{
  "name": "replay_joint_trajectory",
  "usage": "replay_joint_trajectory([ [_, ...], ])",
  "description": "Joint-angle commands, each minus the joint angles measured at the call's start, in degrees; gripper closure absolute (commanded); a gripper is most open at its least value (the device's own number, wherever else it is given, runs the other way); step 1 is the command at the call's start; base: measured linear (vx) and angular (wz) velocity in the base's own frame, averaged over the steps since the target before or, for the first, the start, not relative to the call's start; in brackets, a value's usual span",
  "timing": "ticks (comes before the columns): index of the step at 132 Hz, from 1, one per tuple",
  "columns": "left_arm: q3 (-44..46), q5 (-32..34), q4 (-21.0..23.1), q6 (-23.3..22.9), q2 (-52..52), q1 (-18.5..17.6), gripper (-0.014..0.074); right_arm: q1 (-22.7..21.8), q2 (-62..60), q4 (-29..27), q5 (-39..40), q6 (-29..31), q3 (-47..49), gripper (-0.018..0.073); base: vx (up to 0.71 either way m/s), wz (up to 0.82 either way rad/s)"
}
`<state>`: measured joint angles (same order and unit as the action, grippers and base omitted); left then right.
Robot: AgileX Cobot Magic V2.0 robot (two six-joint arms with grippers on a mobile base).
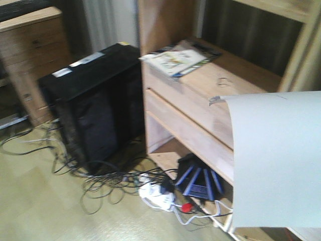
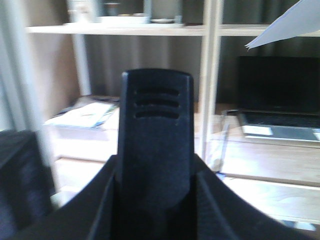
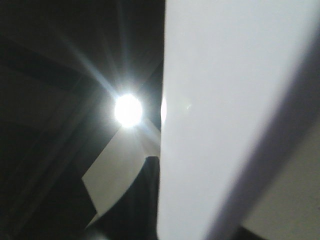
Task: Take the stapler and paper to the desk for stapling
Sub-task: 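Drive the base away from the shelf toward the wooden desk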
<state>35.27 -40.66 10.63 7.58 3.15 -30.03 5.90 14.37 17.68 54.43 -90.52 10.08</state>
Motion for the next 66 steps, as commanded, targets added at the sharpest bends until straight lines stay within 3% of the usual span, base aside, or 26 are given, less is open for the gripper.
replay_joint_trajectory([
  [1,1.4,6.7,1.0,0.1,0.8,-0.1,0.0603,-0.2,0.7,-0.4,2.3,0.3,1.4,0.0565,-0.10,0.52],
  [66,1.4,6.7,1.0,0.1,0.8,-0.1,0.0603,-0.2,0.7,-0.4,2.3,0.3,1.4,0.0565,-0.09,0.59],
])
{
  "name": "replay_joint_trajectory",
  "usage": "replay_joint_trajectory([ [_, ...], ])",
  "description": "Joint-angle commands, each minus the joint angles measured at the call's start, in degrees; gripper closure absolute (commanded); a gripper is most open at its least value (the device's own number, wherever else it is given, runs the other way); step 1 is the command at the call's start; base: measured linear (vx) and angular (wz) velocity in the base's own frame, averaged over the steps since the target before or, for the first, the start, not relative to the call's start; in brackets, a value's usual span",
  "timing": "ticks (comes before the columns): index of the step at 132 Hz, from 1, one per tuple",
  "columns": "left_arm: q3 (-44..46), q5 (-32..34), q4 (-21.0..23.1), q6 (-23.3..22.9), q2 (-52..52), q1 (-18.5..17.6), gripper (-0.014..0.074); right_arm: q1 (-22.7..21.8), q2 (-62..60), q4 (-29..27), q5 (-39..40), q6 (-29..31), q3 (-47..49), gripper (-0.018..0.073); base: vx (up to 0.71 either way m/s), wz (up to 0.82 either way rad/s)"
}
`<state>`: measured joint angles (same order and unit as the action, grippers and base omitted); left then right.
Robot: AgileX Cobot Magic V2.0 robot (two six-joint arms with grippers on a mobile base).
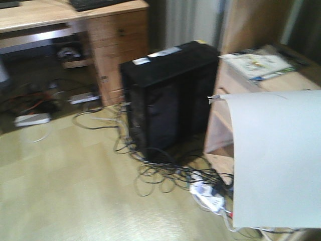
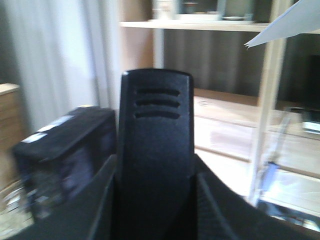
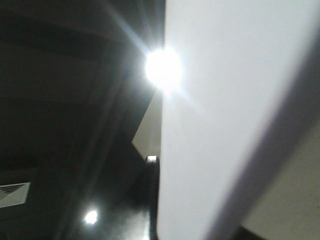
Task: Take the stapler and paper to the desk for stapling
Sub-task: 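Drive the base away from the shelf toward the wooden desk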
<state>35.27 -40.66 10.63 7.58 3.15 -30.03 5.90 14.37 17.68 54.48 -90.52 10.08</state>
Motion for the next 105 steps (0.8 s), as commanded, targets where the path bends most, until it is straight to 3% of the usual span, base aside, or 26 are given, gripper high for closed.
replay_joint_trajectory([
  [1,1.4,6.7,1.0,0.1,0.8,-0.1,0.0603,-0.2,0.7,-0.4,2.3,0.3,1.4,0.0565,-0.07,0.62],
  [61,1.4,6.7,1.0,0.1,0.8,-0.1,0.0603,-0.2,0.7,-0.4,2.3,0.3,1.4,0.0565,-0.04,0.54],
  [105,1.4,6.7,1.0,0.1,0.8,-0.1,0.0603,-0.2,0.7,-0.4,2.2,0.3,1.4,0.0565,0.04,0.27],
])
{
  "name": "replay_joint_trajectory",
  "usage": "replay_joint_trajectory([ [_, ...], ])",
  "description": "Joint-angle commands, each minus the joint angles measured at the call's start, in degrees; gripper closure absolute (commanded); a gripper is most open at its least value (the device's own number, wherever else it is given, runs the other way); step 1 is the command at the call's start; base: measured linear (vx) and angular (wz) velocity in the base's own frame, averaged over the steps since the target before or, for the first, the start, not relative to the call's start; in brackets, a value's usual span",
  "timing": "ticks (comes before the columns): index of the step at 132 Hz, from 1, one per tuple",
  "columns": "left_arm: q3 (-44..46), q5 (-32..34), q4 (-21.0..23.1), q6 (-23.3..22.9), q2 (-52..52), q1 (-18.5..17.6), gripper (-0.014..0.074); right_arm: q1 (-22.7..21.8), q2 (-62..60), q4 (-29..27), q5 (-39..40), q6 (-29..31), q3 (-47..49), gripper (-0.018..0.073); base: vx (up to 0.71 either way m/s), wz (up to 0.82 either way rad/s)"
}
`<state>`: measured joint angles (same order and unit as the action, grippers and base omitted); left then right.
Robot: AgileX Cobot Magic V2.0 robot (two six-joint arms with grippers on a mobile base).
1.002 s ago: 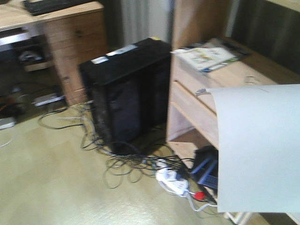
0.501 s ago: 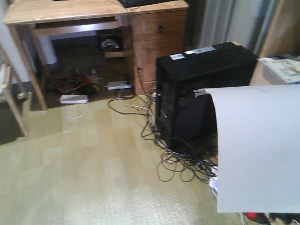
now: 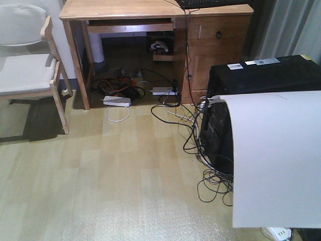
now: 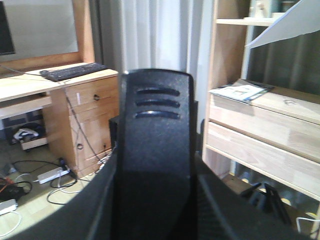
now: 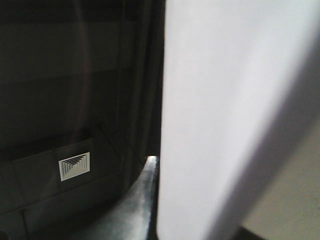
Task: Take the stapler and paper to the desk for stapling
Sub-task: 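Drive the base away from the shelf toward the wooden desk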
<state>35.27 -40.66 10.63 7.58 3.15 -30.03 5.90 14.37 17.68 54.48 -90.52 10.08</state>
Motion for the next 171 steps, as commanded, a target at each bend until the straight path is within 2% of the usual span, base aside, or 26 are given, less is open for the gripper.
replay_joint_trajectory([
  [1,1.4,6.7,1.0,0.1,0.8,-0.1,0.0603,-0.2,0.7,-0.4,2.2,0.3,1.4,0.0565,0.08,0.11],
  [85,1.4,6.7,1.0,0.1,0.8,-0.1,0.0603,-0.2,0.7,-0.4,2.2,0.3,1.4,0.0565,0.12,0.09],
  [171,1.4,6.7,1.0,0.1,0.8,-0.1,0.0603,-0.2,0.7,-0.4,2.2,0.3,1.4,0.0565,0.24,0.04],
])
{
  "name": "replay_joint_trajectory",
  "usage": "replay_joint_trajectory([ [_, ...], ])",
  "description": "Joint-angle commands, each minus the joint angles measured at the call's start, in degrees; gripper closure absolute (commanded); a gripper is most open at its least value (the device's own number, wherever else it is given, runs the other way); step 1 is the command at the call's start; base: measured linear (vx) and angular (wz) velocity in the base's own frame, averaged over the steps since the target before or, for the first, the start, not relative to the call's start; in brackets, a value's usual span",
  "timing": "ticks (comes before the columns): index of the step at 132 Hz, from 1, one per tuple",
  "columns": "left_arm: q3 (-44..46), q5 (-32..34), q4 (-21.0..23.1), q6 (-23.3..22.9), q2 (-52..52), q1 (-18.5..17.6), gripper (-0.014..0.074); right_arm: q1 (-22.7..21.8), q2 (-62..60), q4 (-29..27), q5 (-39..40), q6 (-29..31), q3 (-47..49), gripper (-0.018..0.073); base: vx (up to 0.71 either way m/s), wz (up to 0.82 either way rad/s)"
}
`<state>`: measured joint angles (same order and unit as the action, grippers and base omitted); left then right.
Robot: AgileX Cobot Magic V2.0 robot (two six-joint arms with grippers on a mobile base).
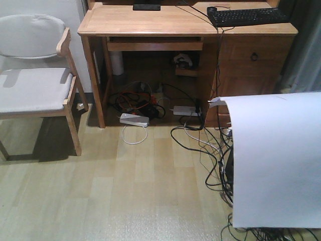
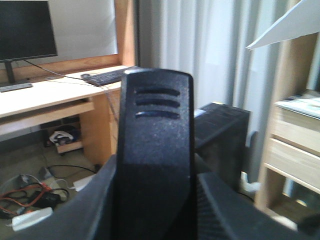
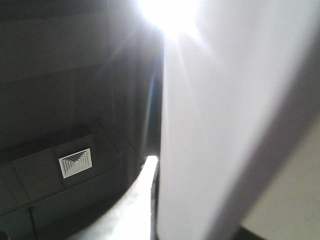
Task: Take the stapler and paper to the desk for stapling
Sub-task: 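Drive the base away from the shelf toward the wooden desk, then approach the desk surface in front of the monitor holding both items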
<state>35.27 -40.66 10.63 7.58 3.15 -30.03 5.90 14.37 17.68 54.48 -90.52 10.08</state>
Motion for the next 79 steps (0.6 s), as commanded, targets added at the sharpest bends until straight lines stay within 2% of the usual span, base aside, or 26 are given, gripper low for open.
replay_joint_trajectory([
  [1,1.4,6.7,1.0,0.1,0.8,-0.1,0.0603,-0.2,0.7,-0.4,2.2,0.3,1.4,0.0565,0.29,0.05],
  [79,1.4,6.7,1.0,0.1,0.8,-0.1,0.0603,-0.2,0.7,-0.4,2.2,0.3,1.4,0.0565,0.32,0.04],
])
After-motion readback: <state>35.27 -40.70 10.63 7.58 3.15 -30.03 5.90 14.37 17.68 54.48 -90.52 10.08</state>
